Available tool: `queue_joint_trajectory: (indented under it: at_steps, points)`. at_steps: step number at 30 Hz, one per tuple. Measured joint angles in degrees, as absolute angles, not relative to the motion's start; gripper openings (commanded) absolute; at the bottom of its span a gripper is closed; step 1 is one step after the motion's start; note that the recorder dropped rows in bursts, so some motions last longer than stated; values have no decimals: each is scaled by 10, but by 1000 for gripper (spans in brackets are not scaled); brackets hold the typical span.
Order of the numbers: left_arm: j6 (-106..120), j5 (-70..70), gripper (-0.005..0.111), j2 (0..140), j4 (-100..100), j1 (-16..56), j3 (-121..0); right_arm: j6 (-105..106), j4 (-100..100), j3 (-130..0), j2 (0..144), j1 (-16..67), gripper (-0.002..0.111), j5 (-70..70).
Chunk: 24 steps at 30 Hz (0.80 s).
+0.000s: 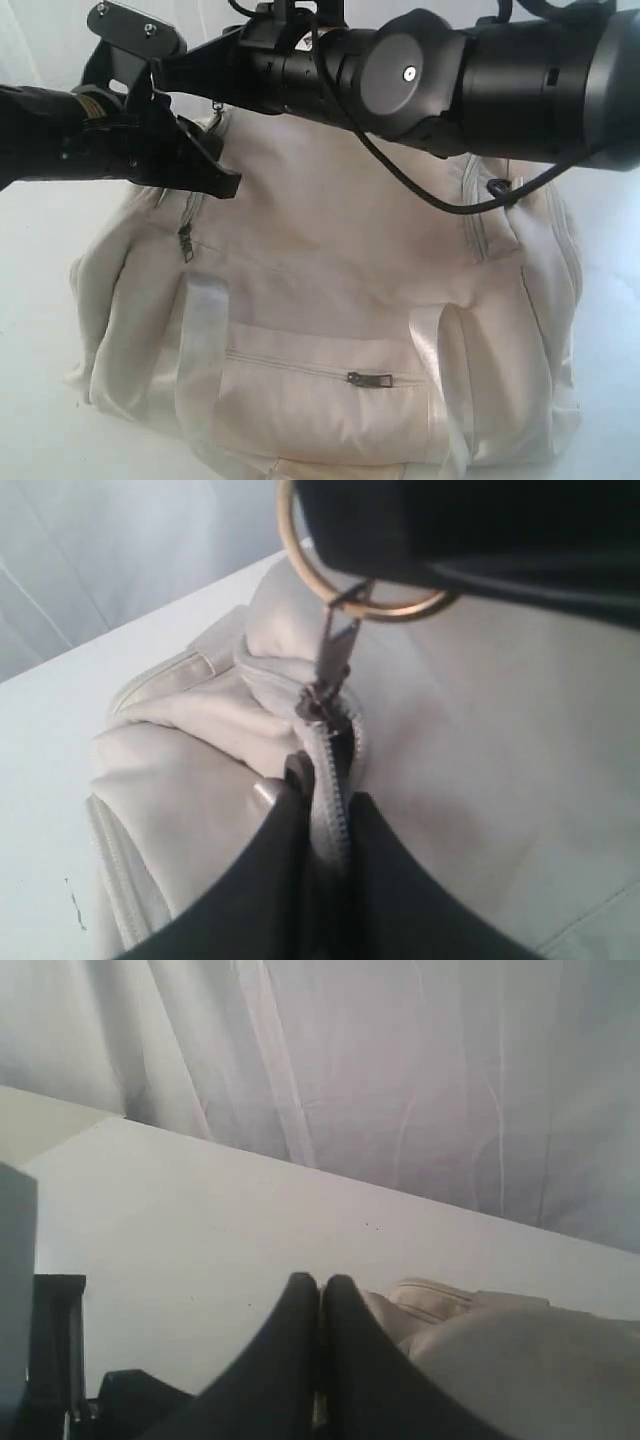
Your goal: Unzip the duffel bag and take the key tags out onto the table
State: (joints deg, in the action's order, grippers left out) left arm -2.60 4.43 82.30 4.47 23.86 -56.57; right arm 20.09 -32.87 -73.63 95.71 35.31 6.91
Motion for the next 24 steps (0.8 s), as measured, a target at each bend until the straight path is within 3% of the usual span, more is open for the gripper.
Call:
queue_joint_trajectory:
  at_steps: [24]
  points:
    - [-53,-233,0,639,88,312,-565,221,-293,-738,989,378,0,67]
